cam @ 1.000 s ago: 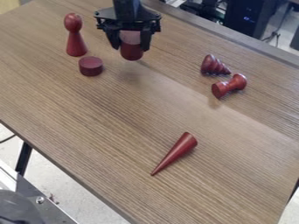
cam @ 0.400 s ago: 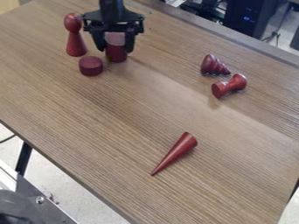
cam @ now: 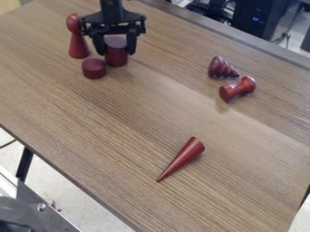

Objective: Put the tall cylinder beside the short cylinder

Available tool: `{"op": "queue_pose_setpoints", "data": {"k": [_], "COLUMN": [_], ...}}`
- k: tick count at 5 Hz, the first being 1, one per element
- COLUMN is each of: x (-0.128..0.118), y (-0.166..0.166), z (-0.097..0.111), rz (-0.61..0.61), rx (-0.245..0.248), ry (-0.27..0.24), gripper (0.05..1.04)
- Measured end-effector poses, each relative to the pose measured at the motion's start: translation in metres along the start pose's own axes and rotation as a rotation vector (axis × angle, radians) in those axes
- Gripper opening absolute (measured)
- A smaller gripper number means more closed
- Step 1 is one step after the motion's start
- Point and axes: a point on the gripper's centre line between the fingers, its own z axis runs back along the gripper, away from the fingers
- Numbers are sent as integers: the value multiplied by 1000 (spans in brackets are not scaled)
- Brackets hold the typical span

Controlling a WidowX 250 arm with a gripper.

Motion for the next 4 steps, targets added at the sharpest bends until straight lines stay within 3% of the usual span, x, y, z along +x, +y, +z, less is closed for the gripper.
{"op": "queue_pose_setpoints", "data": {"k": [1, 3, 4], "x": [-1, -10, -25], "y": [0, -46, -64], "z": [-1, 59, 74], "rz": [-26, -296, -428], "rx": [-2, -60, -68], "ry": [2, -86, -108], "gripper": [1005, 1000, 1001]}}
